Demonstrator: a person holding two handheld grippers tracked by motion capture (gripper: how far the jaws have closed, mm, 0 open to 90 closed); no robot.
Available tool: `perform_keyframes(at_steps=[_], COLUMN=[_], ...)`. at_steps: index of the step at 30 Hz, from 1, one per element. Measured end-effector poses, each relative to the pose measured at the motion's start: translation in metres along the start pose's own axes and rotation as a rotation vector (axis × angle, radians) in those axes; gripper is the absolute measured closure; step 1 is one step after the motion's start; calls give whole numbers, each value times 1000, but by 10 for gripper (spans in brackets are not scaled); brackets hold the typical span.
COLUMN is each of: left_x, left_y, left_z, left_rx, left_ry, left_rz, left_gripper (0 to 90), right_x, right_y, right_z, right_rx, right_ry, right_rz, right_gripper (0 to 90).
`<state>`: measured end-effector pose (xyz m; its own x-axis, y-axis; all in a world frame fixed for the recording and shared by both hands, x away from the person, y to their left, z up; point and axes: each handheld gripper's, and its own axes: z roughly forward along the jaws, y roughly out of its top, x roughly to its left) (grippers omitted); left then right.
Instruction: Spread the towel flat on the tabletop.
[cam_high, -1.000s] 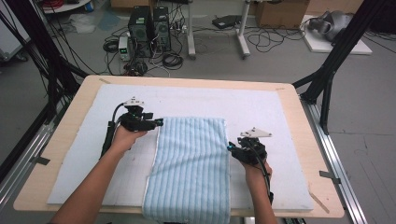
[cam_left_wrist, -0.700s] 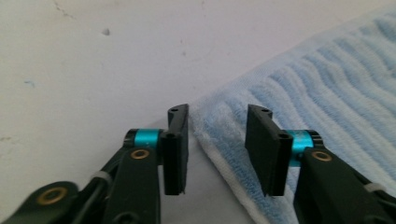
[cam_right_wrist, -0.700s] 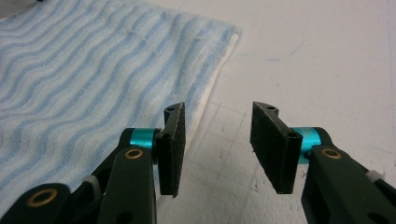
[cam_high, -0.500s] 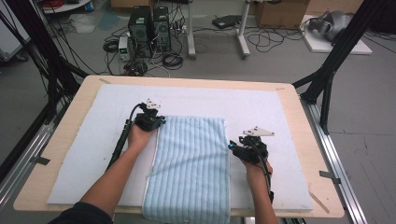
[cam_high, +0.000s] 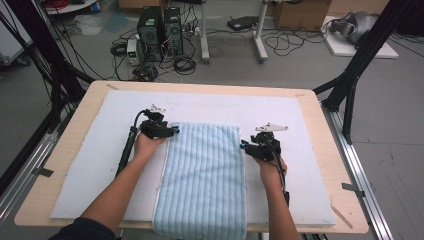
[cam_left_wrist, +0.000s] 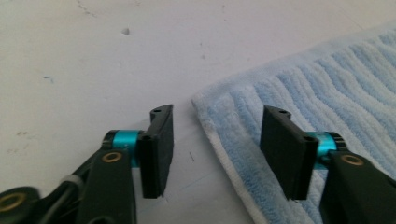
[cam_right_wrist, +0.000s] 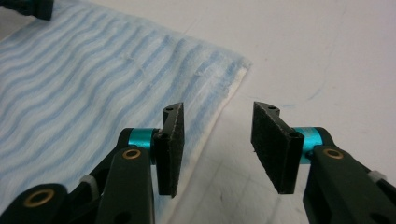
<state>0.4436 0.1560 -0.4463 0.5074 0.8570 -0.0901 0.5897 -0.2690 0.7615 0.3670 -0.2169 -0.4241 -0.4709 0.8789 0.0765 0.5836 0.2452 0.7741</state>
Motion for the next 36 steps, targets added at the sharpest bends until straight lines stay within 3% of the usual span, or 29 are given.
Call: perform_keyframes(at_steps=[1,2,3,5,8,11,14,15,16,17,19,20,21,23,25,27,28,30,32,36], left_x=[-3,-5,-8,-13,-12,-11,-10,-9,-8,-5,2,6,10,16,19,21,20,19,16,12], left_y=[0,-1,-1,-3,-3,-3,-3,-3,-3,-3,-5,-6,-8,-10,-10,-11,-12,-16,-19,-23], left_z=[-1,-1,-1,0,0,1,3,3,3,2,-1,-3,-5,-12,-19,-25,-29,-39,-47,-64], left_rx=[10,5,3,-9,-9,-21,-32,-40,-45,-52,-67,-58,-73,-112,-149,-163,-177,-212,-216,-271], left_ry=[24,7,18,36,38,57,70,76,81,68,20,26,14,-11,-37,-113,-107,-135,-154,-214], left_rz=[47,63,77,92,69,62,33,14,-7,-26,-28,-15,-31,-70,-92,-119,-118,-114,-91,-67], left_gripper=[534,624,787,866,873,876,872,847,736,607,505,447,399,380,281,252,247,236,202,188], right_x=[-2,-2,-2,-1,2,3,8,8,7,6,4,2,-1,-8,-13,-17,-18,-21,-21,-16], right_y=[3,7,10,14,16,18,22,23,23,23,24,24,24,23,22,21,21,20,17,13], right_z=[6,12,18,31,50,52,56,57,57,55,48,43,38,30,21,13,9,0,-9,-23], right_rx=[11,25,37,48,107,97,105,105,106,97,76,55,36,5,-11,-35,-57,-89,-122,-111], right_ry=[9,3,-14,-27,-86,-138,-194,-212,-214,-190,-160,-143,-120,-57,-29,3,18,53,57,44], right_rz=[24,60,78,111,95,78,22,14,20,29,6,2,11,60,76,68,53,13,-49,-130], right_gripper=[556,579,603,638,717,817,797,754,723,679,602,582,530,443,375,311,282,229,203,138])
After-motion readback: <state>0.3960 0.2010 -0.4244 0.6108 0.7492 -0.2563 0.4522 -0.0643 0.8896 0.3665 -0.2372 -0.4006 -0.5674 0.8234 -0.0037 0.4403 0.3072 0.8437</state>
